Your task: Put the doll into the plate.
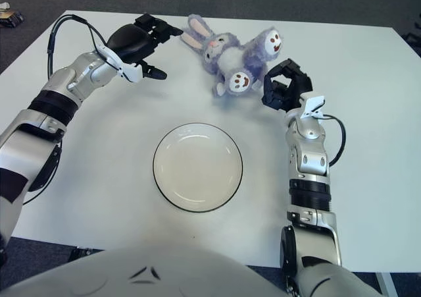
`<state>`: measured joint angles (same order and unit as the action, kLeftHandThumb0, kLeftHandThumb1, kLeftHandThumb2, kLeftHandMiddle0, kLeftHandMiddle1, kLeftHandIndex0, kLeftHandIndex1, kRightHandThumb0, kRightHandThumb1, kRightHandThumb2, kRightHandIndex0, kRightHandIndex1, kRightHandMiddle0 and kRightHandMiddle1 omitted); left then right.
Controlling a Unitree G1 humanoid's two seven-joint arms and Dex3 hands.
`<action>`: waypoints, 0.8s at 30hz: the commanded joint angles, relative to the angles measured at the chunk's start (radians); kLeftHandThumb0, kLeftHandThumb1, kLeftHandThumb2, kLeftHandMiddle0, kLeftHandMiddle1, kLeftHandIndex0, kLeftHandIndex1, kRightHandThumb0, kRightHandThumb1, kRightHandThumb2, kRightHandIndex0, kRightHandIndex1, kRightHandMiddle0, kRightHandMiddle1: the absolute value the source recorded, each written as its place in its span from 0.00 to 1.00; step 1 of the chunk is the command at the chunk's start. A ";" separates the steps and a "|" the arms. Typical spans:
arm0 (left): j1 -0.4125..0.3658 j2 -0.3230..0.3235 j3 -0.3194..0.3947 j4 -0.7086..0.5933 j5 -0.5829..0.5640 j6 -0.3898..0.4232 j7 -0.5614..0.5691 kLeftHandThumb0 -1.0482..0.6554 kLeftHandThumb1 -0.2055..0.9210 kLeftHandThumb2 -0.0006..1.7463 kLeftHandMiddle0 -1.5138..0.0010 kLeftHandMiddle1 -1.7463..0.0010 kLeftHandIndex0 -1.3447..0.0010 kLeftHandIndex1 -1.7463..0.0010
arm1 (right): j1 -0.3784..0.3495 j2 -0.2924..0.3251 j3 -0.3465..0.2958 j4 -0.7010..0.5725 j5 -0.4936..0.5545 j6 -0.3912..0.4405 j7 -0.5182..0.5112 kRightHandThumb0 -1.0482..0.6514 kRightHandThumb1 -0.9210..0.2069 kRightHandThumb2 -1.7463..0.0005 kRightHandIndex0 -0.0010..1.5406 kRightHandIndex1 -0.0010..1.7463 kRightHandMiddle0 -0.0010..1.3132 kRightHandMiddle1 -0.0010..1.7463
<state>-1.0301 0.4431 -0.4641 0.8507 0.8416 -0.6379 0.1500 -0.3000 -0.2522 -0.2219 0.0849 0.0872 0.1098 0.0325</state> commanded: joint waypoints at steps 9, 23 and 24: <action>-0.095 -0.022 -0.109 0.150 0.100 -0.049 0.196 0.03 0.99 0.13 1.00 1.00 1.00 1.00 | 0.000 0.012 0.017 0.003 -0.021 -0.017 -0.021 0.36 0.39 0.37 0.58 1.00 0.37 1.00; -0.154 -0.074 -0.197 0.240 0.162 0.004 0.303 0.00 0.96 0.09 1.00 1.00 0.99 1.00 | 0.002 0.024 0.017 -0.002 -0.023 -0.020 -0.019 0.36 0.40 0.36 0.63 1.00 0.38 1.00; -0.158 -0.079 -0.204 0.245 0.170 0.013 0.315 0.00 0.95 0.09 1.00 1.00 0.99 1.00 | 0.001 0.024 0.017 -0.002 -0.023 -0.016 -0.018 0.36 0.40 0.36 0.62 1.00 0.38 1.00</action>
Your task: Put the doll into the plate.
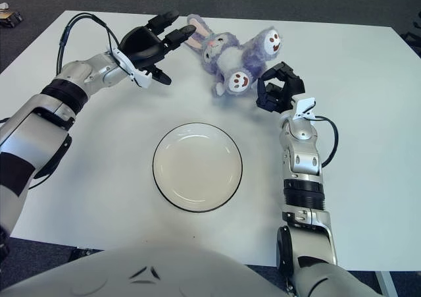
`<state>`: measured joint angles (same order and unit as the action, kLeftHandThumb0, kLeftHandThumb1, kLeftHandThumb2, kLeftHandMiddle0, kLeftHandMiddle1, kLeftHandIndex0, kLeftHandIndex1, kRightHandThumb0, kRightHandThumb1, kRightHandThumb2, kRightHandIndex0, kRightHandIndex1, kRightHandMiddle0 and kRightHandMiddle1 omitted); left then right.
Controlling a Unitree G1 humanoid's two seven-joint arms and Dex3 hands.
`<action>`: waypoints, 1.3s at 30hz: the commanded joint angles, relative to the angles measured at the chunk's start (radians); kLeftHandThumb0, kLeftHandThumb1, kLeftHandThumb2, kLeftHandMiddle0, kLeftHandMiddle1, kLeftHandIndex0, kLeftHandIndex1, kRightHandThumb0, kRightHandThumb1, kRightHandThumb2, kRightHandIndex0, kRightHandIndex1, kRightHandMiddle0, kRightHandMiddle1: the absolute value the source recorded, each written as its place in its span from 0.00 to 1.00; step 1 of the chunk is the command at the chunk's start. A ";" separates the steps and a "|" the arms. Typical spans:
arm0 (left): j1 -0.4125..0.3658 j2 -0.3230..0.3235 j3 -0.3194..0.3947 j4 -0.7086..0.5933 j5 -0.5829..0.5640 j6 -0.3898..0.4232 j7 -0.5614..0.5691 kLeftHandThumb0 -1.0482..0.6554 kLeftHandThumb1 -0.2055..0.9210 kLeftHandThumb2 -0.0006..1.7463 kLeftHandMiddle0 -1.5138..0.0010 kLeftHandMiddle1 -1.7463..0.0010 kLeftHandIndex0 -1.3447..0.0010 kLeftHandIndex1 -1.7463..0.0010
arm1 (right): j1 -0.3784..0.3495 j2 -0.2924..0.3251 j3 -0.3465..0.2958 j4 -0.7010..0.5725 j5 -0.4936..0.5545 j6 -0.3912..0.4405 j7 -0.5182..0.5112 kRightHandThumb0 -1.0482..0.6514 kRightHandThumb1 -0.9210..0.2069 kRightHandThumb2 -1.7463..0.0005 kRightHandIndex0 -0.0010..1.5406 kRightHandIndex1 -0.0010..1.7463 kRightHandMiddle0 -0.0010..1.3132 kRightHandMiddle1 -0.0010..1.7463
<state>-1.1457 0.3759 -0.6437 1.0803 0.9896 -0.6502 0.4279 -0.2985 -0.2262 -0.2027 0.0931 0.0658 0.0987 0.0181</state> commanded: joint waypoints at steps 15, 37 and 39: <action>-0.099 -0.084 -0.071 0.109 0.037 0.093 0.114 0.05 0.92 0.08 1.00 1.00 0.99 0.99 | -0.001 -0.001 0.004 0.011 0.021 0.007 0.045 0.36 0.39 0.37 0.62 1.00 0.37 1.00; -0.156 -0.158 -0.086 0.181 0.019 0.126 0.088 0.09 0.81 0.21 1.00 1.00 1.00 1.00 | 0.028 -0.016 0.018 -0.041 0.017 0.048 0.102 0.36 0.40 0.36 0.61 1.00 0.38 1.00; -0.163 -0.170 -0.086 0.187 0.016 0.140 0.077 0.10 0.81 0.21 1.00 1.00 1.00 1.00 | 0.034 -0.017 0.017 -0.051 0.021 0.051 0.111 0.36 0.40 0.36 0.60 1.00 0.38 1.00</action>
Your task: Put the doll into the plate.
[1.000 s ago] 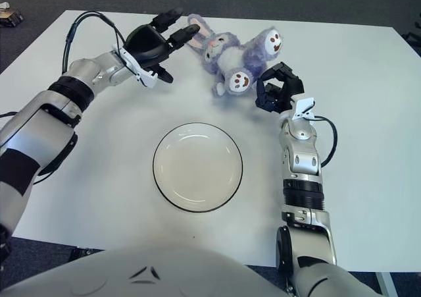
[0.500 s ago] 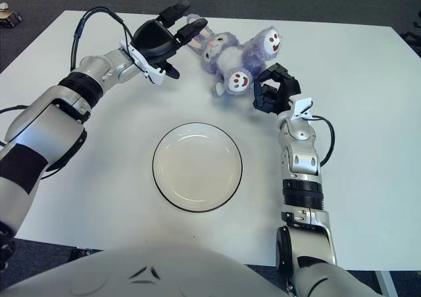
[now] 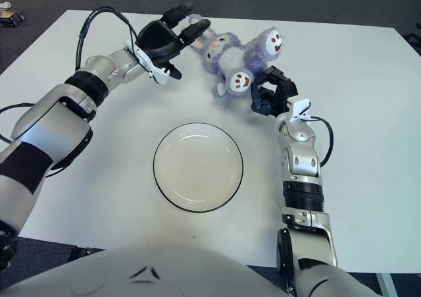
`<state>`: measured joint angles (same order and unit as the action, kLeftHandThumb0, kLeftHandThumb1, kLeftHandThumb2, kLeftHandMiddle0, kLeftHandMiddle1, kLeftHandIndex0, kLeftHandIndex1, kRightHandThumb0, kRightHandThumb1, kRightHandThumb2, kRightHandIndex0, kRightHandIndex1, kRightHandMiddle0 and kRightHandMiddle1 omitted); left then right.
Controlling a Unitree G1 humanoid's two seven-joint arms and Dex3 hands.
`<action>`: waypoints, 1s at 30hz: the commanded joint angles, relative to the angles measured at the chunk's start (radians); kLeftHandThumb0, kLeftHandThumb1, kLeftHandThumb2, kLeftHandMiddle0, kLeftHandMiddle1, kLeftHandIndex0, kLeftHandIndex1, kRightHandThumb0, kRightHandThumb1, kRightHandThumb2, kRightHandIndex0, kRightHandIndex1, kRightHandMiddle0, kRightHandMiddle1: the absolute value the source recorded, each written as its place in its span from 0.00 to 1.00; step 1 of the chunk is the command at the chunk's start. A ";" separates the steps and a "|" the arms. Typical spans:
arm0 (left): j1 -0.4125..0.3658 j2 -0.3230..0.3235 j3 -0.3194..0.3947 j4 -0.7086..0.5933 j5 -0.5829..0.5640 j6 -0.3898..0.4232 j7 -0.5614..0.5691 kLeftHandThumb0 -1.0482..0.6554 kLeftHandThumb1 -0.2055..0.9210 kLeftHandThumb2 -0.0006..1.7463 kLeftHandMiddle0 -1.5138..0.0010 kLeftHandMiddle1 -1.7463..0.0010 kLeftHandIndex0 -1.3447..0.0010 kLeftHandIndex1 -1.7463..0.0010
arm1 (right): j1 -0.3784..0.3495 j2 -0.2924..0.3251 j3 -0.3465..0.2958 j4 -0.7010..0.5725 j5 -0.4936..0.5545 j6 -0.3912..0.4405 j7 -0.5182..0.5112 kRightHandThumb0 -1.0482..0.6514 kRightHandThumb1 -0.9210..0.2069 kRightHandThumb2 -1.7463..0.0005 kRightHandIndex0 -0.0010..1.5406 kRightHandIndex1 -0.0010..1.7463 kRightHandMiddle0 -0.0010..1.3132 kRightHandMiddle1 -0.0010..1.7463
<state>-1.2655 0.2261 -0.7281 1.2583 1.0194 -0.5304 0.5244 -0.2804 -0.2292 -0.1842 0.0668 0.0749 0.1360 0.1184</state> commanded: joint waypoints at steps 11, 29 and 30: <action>-0.073 -0.069 0.001 0.026 -0.040 0.066 -0.090 0.09 0.75 0.24 0.97 0.99 1.00 1.00 | 0.036 -0.013 0.004 -0.055 0.044 0.024 0.070 0.37 0.39 0.37 0.63 1.00 0.37 1.00; -0.064 -0.141 0.017 0.084 -0.092 0.119 -0.141 0.08 0.69 0.28 0.92 0.96 1.00 0.96 | 0.078 -0.010 0.025 -0.151 0.071 0.061 0.111 0.37 0.38 0.38 0.64 1.00 0.36 1.00; -0.065 -0.135 0.016 0.076 -0.093 0.104 -0.141 0.11 0.64 0.33 0.92 0.97 1.00 0.96 | 0.084 -0.015 0.029 -0.161 0.064 0.061 0.113 0.37 0.38 0.38 0.64 1.00 0.36 1.00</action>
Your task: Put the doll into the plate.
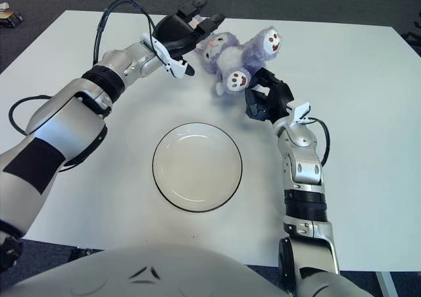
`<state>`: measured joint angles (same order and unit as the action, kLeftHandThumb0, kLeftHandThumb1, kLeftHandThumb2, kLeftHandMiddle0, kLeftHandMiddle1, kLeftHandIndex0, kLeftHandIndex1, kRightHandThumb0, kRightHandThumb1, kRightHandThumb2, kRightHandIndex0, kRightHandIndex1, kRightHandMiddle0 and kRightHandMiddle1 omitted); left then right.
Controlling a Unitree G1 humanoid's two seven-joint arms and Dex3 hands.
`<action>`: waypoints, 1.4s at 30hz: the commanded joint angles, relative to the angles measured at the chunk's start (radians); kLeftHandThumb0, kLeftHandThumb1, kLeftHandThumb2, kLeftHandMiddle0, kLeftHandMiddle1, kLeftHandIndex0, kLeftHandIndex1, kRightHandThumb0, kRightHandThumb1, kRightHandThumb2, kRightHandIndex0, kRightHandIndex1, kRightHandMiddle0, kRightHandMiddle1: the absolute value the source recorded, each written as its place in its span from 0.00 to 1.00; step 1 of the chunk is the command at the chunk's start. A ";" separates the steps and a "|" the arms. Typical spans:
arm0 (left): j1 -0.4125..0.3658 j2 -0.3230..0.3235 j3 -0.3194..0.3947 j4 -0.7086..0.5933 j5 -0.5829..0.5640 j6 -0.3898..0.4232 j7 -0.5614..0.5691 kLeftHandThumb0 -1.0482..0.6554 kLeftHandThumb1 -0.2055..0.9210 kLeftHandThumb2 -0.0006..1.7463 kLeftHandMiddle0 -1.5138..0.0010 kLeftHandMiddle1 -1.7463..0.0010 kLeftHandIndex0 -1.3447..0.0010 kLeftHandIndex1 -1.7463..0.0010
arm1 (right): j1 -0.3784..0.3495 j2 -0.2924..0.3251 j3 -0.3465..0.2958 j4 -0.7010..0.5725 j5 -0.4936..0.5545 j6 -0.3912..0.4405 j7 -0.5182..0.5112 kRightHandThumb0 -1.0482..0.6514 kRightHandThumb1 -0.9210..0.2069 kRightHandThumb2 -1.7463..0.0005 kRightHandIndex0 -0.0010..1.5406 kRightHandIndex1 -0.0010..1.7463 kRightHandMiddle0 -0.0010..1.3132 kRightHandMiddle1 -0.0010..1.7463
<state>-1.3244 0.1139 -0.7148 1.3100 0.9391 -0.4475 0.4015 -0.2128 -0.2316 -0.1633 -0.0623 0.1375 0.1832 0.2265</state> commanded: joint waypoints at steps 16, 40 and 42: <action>-0.005 0.019 -0.029 -0.007 0.006 -0.037 0.038 0.15 0.60 0.39 0.90 0.94 1.00 0.88 | 0.099 -0.145 -0.012 -0.219 -0.011 0.153 0.066 0.35 0.45 0.32 0.64 1.00 0.41 1.00; 0.016 0.026 -0.028 0.013 0.000 0.007 0.027 0.17 0.64 0.39 0.92 0.94 1.00 0.86 | 0.177 -0.272 -0.082 -0.220 -0.330 -0.285 -0.112 0.35 0.46 0.31 0.57 1.00 0.41 1.00; 0.019 0.027 -0.028 0.015 0.000 0.009 0.029 0.17 0.64 0.39 0.92 0.94 1.00 0.86 | 0.173 -0.271 -0.085 -0.200 -0.379 -0.333 -0.163 0.35 0.47 0.31 0.56 1.00 0.42 0.99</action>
<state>-1.3208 0.1311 -0.7427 1.3171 0.9431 -0.4504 0.4250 -0.0446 -0.5082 -0.2372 -0.2939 -0.1694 -0.0633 0.1374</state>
